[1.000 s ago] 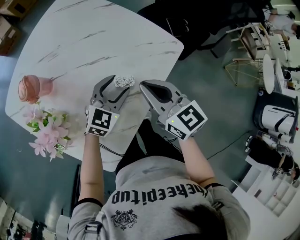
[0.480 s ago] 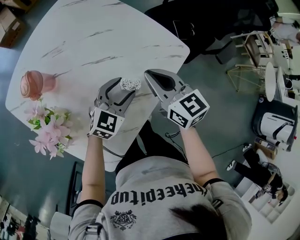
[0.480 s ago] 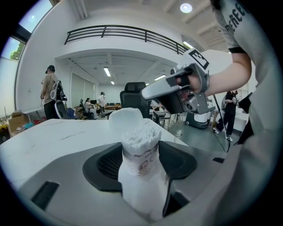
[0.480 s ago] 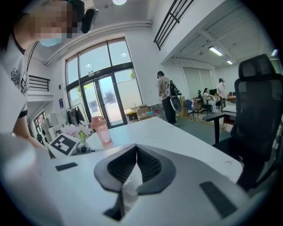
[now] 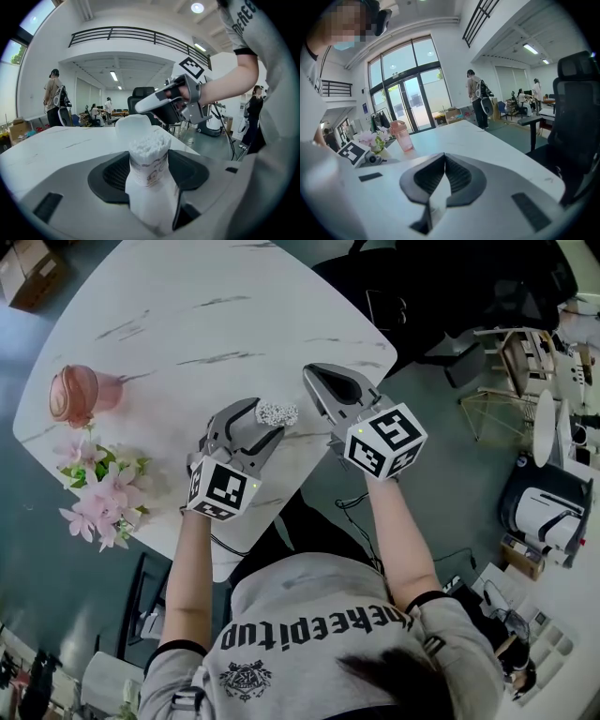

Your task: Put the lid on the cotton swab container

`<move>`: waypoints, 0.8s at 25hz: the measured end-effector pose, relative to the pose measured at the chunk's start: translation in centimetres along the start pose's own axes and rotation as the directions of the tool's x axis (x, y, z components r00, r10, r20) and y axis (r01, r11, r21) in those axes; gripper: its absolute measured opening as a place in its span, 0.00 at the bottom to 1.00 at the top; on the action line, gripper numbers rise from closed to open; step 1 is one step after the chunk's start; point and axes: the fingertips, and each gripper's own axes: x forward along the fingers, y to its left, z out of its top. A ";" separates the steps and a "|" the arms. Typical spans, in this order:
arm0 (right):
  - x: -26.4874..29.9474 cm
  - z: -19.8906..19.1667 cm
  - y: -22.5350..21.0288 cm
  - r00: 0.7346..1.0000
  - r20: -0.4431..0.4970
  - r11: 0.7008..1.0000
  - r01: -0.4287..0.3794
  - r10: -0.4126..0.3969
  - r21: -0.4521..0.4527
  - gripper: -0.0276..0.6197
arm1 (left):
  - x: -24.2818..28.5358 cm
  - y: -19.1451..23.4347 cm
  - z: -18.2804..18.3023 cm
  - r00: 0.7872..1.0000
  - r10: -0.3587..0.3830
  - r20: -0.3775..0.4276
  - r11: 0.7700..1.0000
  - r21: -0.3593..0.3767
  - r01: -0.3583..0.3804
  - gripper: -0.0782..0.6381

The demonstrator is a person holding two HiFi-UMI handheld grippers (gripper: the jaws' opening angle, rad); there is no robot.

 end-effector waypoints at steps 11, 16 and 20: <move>2.1 -0.9 -0.8 0.997 -0.065 0.999 -0.053 0.052 -0.005 0.06 | 0.0 0.0 0.0 1.000 -0.006 -0.002 1.000 0.009 0.006 0.48; 2.3 -1.0 -0.8 0.991 -0.084 0.994 -0.103 0.105 0.028 0.06 | 0.0 0.0 0.0 1.000 -0.006 -0.006 1.000 0.010 0.006 0.48; 2.1 -1.0 -0.3 0.983 -0.097 0.987 -0.154 0.158 0.052 0.06 | 0.0 0.0 0.0 1.000 -0.005 -0.006 1.000 0.009 0.005 0.48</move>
